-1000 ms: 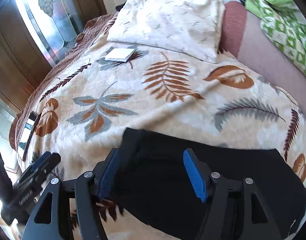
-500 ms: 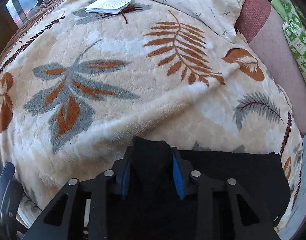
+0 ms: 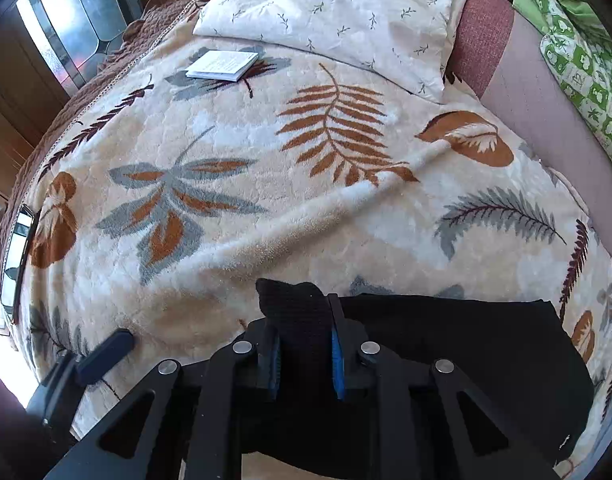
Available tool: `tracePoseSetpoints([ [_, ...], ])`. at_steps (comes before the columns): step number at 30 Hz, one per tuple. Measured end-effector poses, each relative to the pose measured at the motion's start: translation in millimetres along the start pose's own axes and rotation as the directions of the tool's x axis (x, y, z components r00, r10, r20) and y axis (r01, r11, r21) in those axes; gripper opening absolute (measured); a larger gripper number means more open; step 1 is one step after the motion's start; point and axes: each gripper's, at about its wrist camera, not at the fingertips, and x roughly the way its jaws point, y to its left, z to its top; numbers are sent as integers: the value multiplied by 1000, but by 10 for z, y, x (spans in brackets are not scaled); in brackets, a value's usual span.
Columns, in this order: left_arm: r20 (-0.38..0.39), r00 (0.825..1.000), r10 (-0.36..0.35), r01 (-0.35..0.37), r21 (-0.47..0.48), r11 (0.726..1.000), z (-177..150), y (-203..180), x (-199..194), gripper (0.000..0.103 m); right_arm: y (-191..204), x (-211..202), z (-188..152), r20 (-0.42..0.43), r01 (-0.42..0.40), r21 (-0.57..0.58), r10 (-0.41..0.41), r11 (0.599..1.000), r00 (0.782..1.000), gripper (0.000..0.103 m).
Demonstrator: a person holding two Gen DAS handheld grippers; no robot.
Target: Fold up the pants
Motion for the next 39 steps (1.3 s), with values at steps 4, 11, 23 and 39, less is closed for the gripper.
tracePoseSetpoints([
  [4,1,1000,-28,28,-3,1000,-25,-38,86,84,-49,-67,-16,6,-16,7,16,1000,1000,20],
  [11,19,987,-159,160,-62,985,16,60,-33,84,-54,-70,-24,8,-11,16,11,1000,1000,21],
  [23,49,986,-157,154,56,986,30,-123,-51,96,25,-103,14,-2,-2,-17,2,1000,1000,20],
  [39,-86,986,-145,131,-143,981,-26,192,239,90,198,347,75,-101,-4,-51,-1,999,995,47],
])
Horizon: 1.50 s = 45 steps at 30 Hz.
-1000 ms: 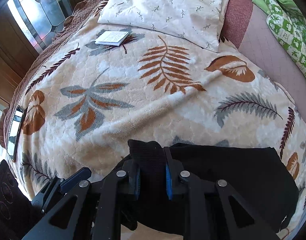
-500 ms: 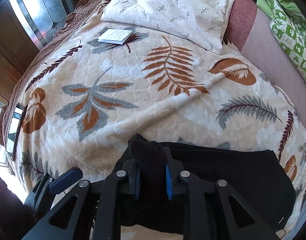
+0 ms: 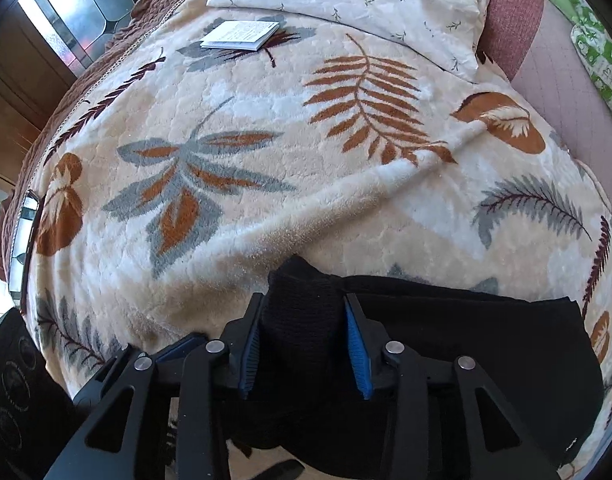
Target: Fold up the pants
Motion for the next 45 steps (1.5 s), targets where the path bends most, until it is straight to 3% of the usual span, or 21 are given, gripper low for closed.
tracePoseSetpoints([
  [3,0,1000,-5,5,-19,1000,17,15,-13,89,28,85,76,-26,36,-13,-36,999,999,51],
  [6,-1,1000,11,-11,-2,1000,8,-22,-2,89,46,241,138,-80,80,-33,-82,996,993,63],
  [8,-2,1000,26,-26,10,1000,1,-39,14,88,82,352,141,-115,102,-58,-108,993,988,63],
  [9,2,1000,23,-23,14,1000,0,-45,9,88,97,356,138,-109,106,-70,-113,992,988,62],
  [13,-3,1000,15,-15,37,999,-12,-93,36,88,48,300,123,-105,97,-77,-104,992,989,30],
  [16,-3,1000,11,-10,45,999,-17,-117,60,89,6,254,97,-94,86,-89,-94,992,991,25],
  [22,-38,999,-30,31,34,999,-1,-159,162,88,-61,177,96,-76,60,-106,-68,993,995,25],
  [24,-101,991,-87,90,26,996,-10,-157,242,51,-36,162,87,-73,50,-129,-60,990,996,25],
  [25,-151,982,-111,113,2,994,-23,-127,325,20,-30,154,80,-75,43,-133,-53,990,996,25],
  [26,-180,977,-117,114,-27,993,-42,-78,388,20,-23,140,67,-77,37,-138,-48,990,996,25],
  [29,-155,977,-143,137,-44,990,-39,-75,319,20,6,71,4,-60,39,-156,-49,987,997,25],
  [37,-132,983,-130,134,23,991,-105,-511,259,20,-173,-337,-208,28,-12,-133,16,991,999,24],
  [41,-177,971,-159,162,4,987,-125,-752,493,21,-513,-475,-325,69,-23,-78,29,997,997,24],
  [45,-221,963,-151,165,42,985,-251,-1092,769,21,-1029,-527,-503,105,-46,7,45,999,993,24],
])
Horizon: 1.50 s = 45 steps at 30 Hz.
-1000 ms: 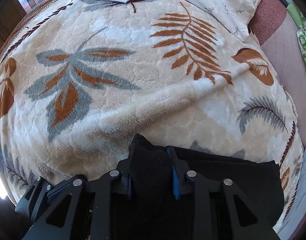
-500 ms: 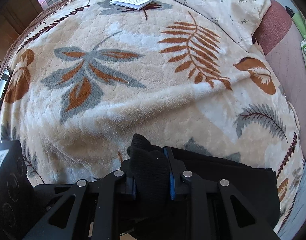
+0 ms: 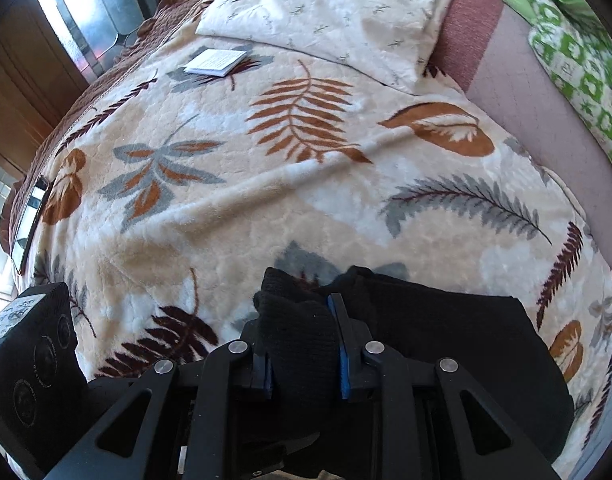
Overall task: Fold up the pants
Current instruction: 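Fold the pants again with the right gripper toward the left gripper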
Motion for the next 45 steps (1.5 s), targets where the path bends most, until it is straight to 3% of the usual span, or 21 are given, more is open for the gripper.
tracePoseSetpoints([
  [3,-40,999,11,-11,8,1000,-59,-153,271,23,-415,-3,-187,20,-26,84,25,996,999,25],
  [6,-79,997,26,-26,-3,1000,-116,-242,490,34,-823,38,-398,42,-61,179,54,982,998,29],
  [8,-101,995,17,-17,1,1000,-165,-313,528,49,-1082,32,-544,69,-76,250,61,965,996,40],
  [9,-110,994,11,-9,13,1000,-206,-367,517,51,-1243,14,-635,87,-75,301,51,951,995,49],
  [11,-138,990,-19,23,32,999,-286,-452,432,58,-1581,-50,-829,116,-58,402,12,914,993,57],
  [16,-128,992,-22,36,109,993,-485,-523,-14,70,-2195,-308,-1244,132,28,560,-123,828,983,57],
  [20,-65,996,62,-52,145,988,-511,-380,-324,75,-2217,-588,-1380,188,34,569,-169,822,968,57],
  [26,-17,989,150,-148,63,987,-411,77,-519,75,-1516,-697,-1275,336,-204,431,54,879,940,51],
  [27,-5,988,154,-153,56,987,-399,135,-549,75,-1366,-645,-1226,357,-280,403,132,871,925,51],
  [30,19,988,155,-155,28,987,-383,314,-617,75,-1129,-389,-1156,370,-414,406,267,815,890,51],
  [31,24,988,155,-155,18,988,-389,367,-627,75,-1101,-295,-1140,360,-416,420,272,807,892,51],
  [33,29,987,158,-158,5,987,-417,472,-660,75,-1113,-104,-1170,325,-357,471,217,807,921,51],
  [36,37,989,145,-145,7,989,-431,564,-677,75,-1257,-57,-1344,311,-229,544,59,807,948,50],
  [39,46,990,132,-132,9,991,-424,592,-693,75,-1626,20,-1706,282,-214,679,19,702,959,51],
  [41,51,990,130,-131,15,991,-425,585,-679,75,-1847,63,-1905,321,-287,729,60,621,945,41],
  [42,52,990,129,-131,21,991,-428,577,-674,75,-1913,4,-1957,314,-278,751,45,599,948,39],
  [43,52,990,129,-131,26,991,-426,562,-664,75,-1925,-74,-1951,305,-246,755,6,608,952,43],
  [45,52,990,130,-132,33,991,-429,548,-654,75,-1878,-284,-1826,306,-184,722,-70,667,949,44],
])
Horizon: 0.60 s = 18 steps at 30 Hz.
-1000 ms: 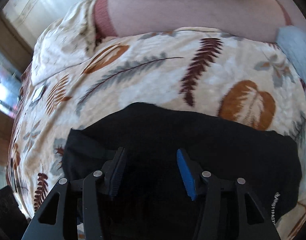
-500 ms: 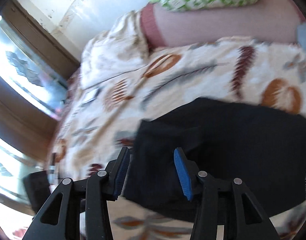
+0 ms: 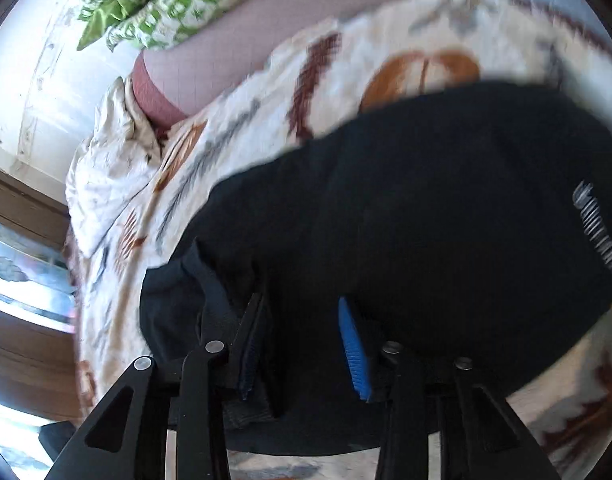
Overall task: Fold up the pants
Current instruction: 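Fold the pants again with the right gripper toward the left gripper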
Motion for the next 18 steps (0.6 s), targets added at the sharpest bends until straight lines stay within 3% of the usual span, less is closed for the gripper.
tracePoseSetpoints([
  [4,3,1000,-6,6,-3,1000,-2,10,4,75,495,-135,80,35,-20,-156,26,988,999,44],
  [11,3,1000,0,0,10,1000,-9,-18,23,76,1356,449,-76,-105,-57,-343,23,938,994,44],
  [14,0,1000,-8,8,8,1000,-10,-27,32,76,1597,810,-133,-196,-47,-389,-33,920,980,44],
  [18,-8,1000,-27,27,7,1000,-12,-46,42,76,1813,1223,-64,-228,54,-432,-167,900,959,45],
])
